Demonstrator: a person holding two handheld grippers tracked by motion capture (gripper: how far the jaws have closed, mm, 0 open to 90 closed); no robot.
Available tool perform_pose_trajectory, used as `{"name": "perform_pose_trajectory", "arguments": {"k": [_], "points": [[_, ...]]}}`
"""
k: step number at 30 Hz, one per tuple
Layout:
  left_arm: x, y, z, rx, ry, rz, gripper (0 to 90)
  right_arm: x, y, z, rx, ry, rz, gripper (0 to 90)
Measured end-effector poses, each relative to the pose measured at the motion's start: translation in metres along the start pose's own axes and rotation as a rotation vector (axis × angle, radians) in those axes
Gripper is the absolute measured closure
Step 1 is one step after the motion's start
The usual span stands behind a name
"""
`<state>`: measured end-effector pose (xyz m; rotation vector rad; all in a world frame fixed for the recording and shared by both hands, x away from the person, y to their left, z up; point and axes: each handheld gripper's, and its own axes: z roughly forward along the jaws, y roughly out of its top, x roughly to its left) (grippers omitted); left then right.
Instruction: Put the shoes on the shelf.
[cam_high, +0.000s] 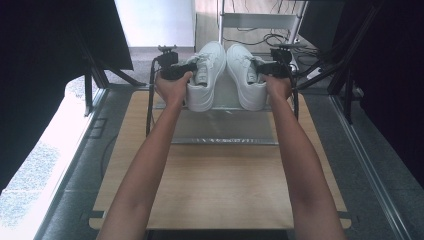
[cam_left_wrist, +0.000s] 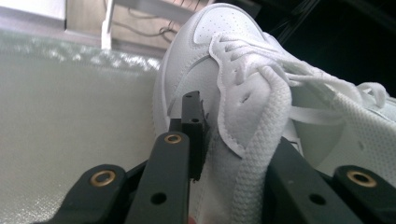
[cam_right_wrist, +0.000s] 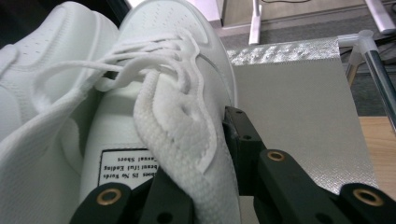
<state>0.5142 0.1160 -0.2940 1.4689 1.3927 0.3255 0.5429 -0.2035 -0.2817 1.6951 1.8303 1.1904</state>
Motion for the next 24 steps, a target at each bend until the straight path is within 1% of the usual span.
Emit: {"name": "perform_pose_trajectory", "arguments": {"k": [2,3,4,5,6,7,8,9,10,12,13,14,15,17,18,19,21,23,24], "points": [[0.001,0.000,0.006,0.017,-0.003,-0.027,77.7,0.003,0.001,0.004,0.015,-0.014,-0.015,78.2],[0.001,0.000,0.008,0.024,-0.005,-0.030,75.9,0.005,0.001,0.006,0.027,-0.016,-0.019,77.1],[0.000,0.000,0.011,0.038,-0.001,-0.023,73.8,0.006,0.002,0.007,0.036,-0.020,-0.027,76.0],[-0.001,0.000,0.013,0.047,0.012,-0.018,71.5,0.006,0.003,0.008,0.041,-0.016,-0.038,74.1],[-0.001,0.000,0.015,0.050,0.009,-0.019,69.7,0.006,0.003,0.009,0.042,-0.016,-0.044,70.9],[-0.001,0.000,0.015,0.038,-0.012,-0.024,68.0,0.006,0.004,0.009,0.041,-0.010,-0.050,67.8],[0.000,0.000,0.015,0.039,-0.019,-0.025,65.1,0.006,0.004,0.008,0.032,0.007,-0.046,62.9],[0.001,0.000,0.014,0.033,-0.043,-0.031,63.2,0.004,0.004,0.008,0.024,0.022,-0.045,60.1],[0.002,-0.001,0.013,0.024,-0.052,-0.031,59.7,0.003,0.003,0.006,-0.005,0.057,-0.035,55.6],[0.001,-0.001,0.009,0.001,-0.071,-0.030,58.4,0.001,0.001,0.003,-0.031,0.084,-0.017,53.2],[0.000,0.000,0.004,-0.028,-0.083,-0.019,58.0,0.001,0.000,0.001,-0.045,0.095,-0.011,53.1],[-0.003,0.001,-0.002,-0.062,-0.085,0.003,57.9,0.000,-0.001,-0.002,-0.069,0.111,-0.011,52.3],[-0.005,0.002,-0.005,-0.076,-0.089,0.014,57.9,0.000,-0.001,-0.006,-0.094,0.112,-0.023,51.9],[-0.010,0.004,-0.012,-0.074,-0.104,0.046,57.6,0.003,0.000,-0.012,-0.126,0.086,-0.062,51.9],[-0.011,0.005,-0.015,-0.078,-0.101,0.057,57.6,0.005,0.001,-0.019,-0.155,0.070,-0.101,51.1],[-0.011,0.006,-0.019,-0.082,-0.103,0.063,58.1,0.006,0.002,-0.023,-0.176,0.071,-0.108,51.1],[-0.011,0.007,-0.024,-0.082,-0.124,0.060,59.0,0.007,0.005,-0.034,-0.227,0.097,-0.103,51.6],[-0.010,0.007,-0.030,-0.079,-0.136,0.067,61.0,0.009,0.006,-0.041,-0.234,0.100,-0.113,51.7],[-0.010,0.007,-0.032,-0.074,-0.143,0.071,62.6,0.009,0.005,-0.046,-0.227,0.103,-0.126,51.8]]}}
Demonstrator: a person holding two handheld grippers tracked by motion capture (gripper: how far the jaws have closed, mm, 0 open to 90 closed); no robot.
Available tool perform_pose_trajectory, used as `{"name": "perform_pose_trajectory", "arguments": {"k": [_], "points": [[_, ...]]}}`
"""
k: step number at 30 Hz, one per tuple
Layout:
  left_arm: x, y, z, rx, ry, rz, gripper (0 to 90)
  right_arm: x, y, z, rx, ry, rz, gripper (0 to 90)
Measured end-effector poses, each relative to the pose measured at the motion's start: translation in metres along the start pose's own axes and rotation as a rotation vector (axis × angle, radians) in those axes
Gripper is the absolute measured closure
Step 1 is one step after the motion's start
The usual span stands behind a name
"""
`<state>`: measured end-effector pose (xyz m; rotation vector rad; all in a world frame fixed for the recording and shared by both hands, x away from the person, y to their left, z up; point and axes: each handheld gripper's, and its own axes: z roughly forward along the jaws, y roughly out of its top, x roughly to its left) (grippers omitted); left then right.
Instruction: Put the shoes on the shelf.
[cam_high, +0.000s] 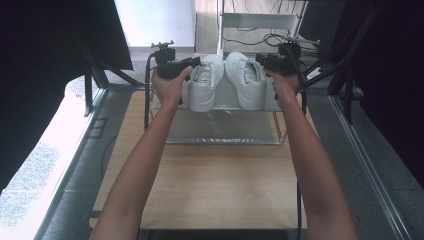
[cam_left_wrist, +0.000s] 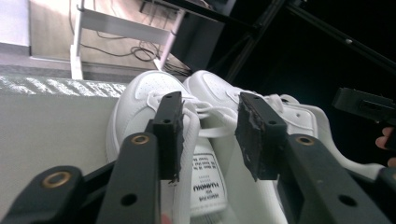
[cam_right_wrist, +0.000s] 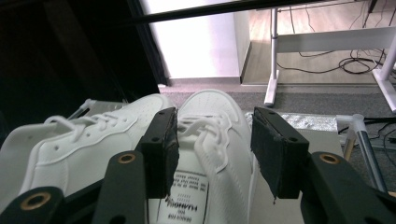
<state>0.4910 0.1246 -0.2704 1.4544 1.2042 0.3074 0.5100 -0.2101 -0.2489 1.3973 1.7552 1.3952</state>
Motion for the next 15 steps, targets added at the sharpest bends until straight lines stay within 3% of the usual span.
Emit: {"name": "perform_pose_trajectory", "arguments": {"k": [3,7,9,12,15], "points": [[0.000,-0.002,-0.010,-0.015,-0.003,0.015,66.2,0.000,-0.001,-0.009,0.014,0.003,-0.023,52.8],[0.004,-0.005,-0.026,-0.017,-0.018,0.014,68.1,-0.005,-0.005,-0.026,-0.015,0.016,-0.023,55.2],[0.005,-0.006,-0.032,-0.015,-0.039,0.012,68.2,-0.009,-0.010,-0.036,-0.026,0.017,-0.038,58.2],[0.008,-0.010,-0.045,-0.002,-0.031,0.042,68.8,-0.013,-0.017,-0.050,-0.026,0.025,-0.066,64.8],[0.012,-0.015,-0.056,-0.005,-0.031,0.034,75.6,-0.017,-0.024,-0.056,-0.016,0.038,-0.088,69.4]]}}
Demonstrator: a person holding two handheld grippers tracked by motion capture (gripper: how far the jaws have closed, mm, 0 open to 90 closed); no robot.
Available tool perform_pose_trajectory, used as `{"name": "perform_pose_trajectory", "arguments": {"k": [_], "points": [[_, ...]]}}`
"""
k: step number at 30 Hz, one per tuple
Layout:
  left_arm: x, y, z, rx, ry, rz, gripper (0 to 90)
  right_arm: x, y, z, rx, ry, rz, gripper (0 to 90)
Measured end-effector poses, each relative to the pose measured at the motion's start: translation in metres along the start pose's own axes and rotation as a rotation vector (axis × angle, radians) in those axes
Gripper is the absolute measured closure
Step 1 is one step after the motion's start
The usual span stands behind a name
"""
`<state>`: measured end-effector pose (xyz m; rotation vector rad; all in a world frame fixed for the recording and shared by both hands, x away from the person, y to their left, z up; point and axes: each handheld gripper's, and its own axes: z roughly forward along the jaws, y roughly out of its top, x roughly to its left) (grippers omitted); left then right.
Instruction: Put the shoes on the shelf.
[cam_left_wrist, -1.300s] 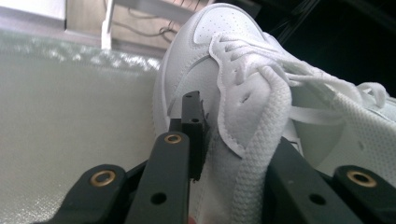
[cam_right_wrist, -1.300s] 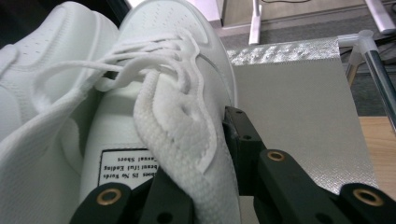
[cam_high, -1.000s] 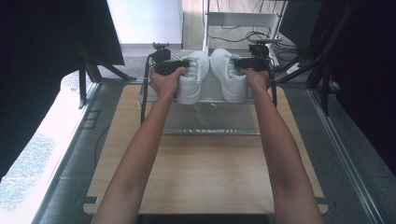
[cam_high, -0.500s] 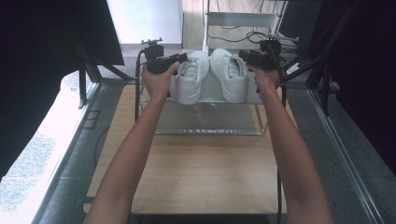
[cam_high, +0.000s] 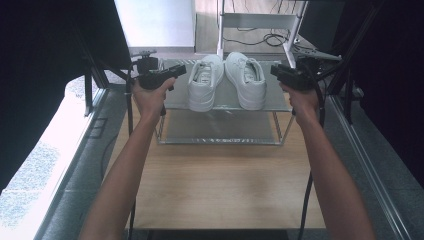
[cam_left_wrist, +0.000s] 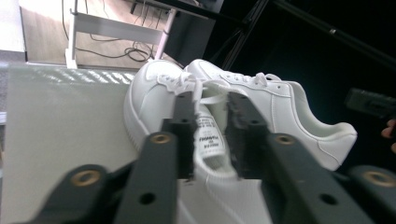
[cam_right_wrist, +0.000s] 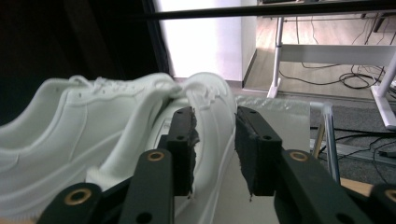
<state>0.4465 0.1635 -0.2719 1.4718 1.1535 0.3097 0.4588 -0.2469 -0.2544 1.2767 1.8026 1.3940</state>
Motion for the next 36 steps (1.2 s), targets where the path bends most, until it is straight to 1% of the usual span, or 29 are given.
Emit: {"name": "perform_pose_trajectory", "arguments": {"k": [2,4,8,10,14,17,18,21,24,25,26,28,29,30,32,35,36], "points": [[0.005,-0.006,-0.003,0.025,0.006,0.008,80.9,-0.002,-0.007,-0.002,0.016,0.005,-0.016,74.0],[0.009,-0.012,-0.005,0.043,0.004,0.008,84.6,-0.003,-0.014,-0.002,0.040,0.020,-0.034,78.2],[0.014,-0.026,-0.005,0.094,0.029,0.048,88.3,-0.003,-0.028,0.003,0.090,0.034,-0.077,83.6],[0.016,-0.032,-0.005,0.111,0.034,0.061,89.0,-0.003,-0.035,0.006,0.108,0.041,-0.083,85.4],[0.018,-0.045,-0.004,0.147,0.037,0.079,89.3,-0.005,-0.049,0.014,0.148,0.039,-0.083,87.3],[0.019,-0.052,-0.003,0.161,0.028,0.077,89.8,-0.005,-0.055,0.018,0.158,0.042,-0.081,88.7],[0.019,-0.054,-0.001,0.169,0.026,0.077,89.8,-0.004,-0.056,0.019,0.157,0.035,-0.084,89.0],[0.017,-0.058,0.003,0.172,0.010,0.070,89.8,-0.004,-0.058,0.021,0.161,0.025,-0.083,89.2],[0.012,-0.061,0.011,0.179,-0.011,0.065,89.8,-0.002,-0.060,0.023,0.170,0.013,-0.101,90.0],[0.011,-0.061,0.012,0.174,-0.005,0.063,90.0,-0.001,-0.061,0.024,0.171,0.009,-0.100,90.0],[0.010,-0.061,0.013,0.165,-0.007,0.057,90.0,0.000,-0.062,0.024,0.169,0.005,-0.098,90.0],[0.009,-0.061,0.014,0.168,-0.018,0.047,90.0,0.001,-0.062,0.024,0.165,-0.003,-0.099,90.0],[0.009,-0.061,0.015,0.169,-0.013,0.051,90.0,0.002,-0.062,0.024,0.163,-0.006,-0.099,90.0],[0.008,-0.062,0.016,0.164,-0.010,0.047,90.0,0.003,-0.062,0.024,0.162,-0.008,-0.100,90.0],[0.007,-0.063,0.018,0.163,-0.025,0.027,90.0,0.005,-0.062,0.025,0.162,-0.010,-0.103,90.0],[0.002,-0.064,0.021,0.159,-0.040,0.023,90.0,0.008,-0.062,0.025,0.151,-0.016,-0.102,90.0],[-0.001,-0.065,0.024,0.163,-0.051,0.030,90.0,0.009,-0.063,0.025,0.147,-0.014,-0.100,90.0]]}}
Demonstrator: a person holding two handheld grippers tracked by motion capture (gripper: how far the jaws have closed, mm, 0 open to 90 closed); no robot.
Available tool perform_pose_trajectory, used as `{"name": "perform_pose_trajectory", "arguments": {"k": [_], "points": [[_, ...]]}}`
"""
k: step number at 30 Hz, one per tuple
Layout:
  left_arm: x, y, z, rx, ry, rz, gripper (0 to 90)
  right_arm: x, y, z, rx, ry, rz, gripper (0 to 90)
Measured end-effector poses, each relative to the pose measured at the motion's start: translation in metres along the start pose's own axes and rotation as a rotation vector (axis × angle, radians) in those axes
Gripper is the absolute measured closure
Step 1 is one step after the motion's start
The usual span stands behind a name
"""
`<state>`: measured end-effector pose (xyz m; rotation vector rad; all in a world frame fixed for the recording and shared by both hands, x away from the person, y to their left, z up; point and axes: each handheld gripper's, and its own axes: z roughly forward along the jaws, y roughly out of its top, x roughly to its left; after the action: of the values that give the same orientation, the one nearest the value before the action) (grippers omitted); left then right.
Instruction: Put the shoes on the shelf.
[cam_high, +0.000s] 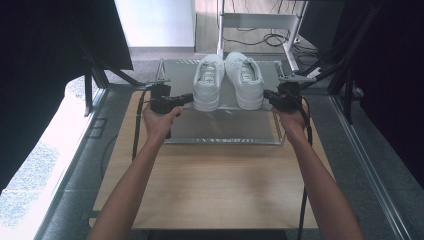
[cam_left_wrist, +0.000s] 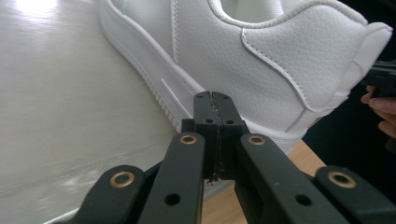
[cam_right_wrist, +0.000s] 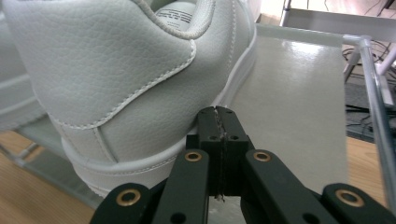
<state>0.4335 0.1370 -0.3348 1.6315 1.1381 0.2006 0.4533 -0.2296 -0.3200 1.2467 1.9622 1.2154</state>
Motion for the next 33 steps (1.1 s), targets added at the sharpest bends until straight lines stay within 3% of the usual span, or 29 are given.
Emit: {"name": "perform_pose_trajectory", "arguments": {"k": [1,11,14,16,20,24,29,33], "points": [[-0.002,0.000,0.002,0.004,-0.005,0.002,90.0,0.003,-0.001,0.000,-0.007,0.013,0.013,90.0],[-0.013,-0.002,0.013,0.007,-0.020,0.003,90.0,0.028,-0.002,0.006,-0.012,0.054,-0.030,90.0],[-0.011,-0.003,0.012,0.007,-0.025,-0.012,89.5,0.026,-0.002,0.005,-0.013,0.066,-0.021,89.5],[-0.012,-0.005,0.010,-0.001,-0.013,-0.012,83.6,0.024,-0.003,0.005,-0.017,0.064,-0.009,86.2],[-0.013,-0.009,-0.003,-0.026,0.009,0.043,77.3,0.022,-0.005,-0.006,-0.068,0.091,0.001,82.5],[-0.011,-0.016,-0.018,-0.048,-0.003,0.071,69.2,0.021,-0.010,-0.020,-0.109,0.102,0.004,75.4],[-0.015,-0.030,-0.035,-0.055,-0.010,0.122,59.7,0.021,-0.024,-0.037,-0.137,0.111,-0.004,59.5],[-0.020,-0.050,-0.048,-0.057,-0.019,0.152,54.6,0.022,-0.045,-0.050,-0.147,0.172,0.014,52.6]]}}
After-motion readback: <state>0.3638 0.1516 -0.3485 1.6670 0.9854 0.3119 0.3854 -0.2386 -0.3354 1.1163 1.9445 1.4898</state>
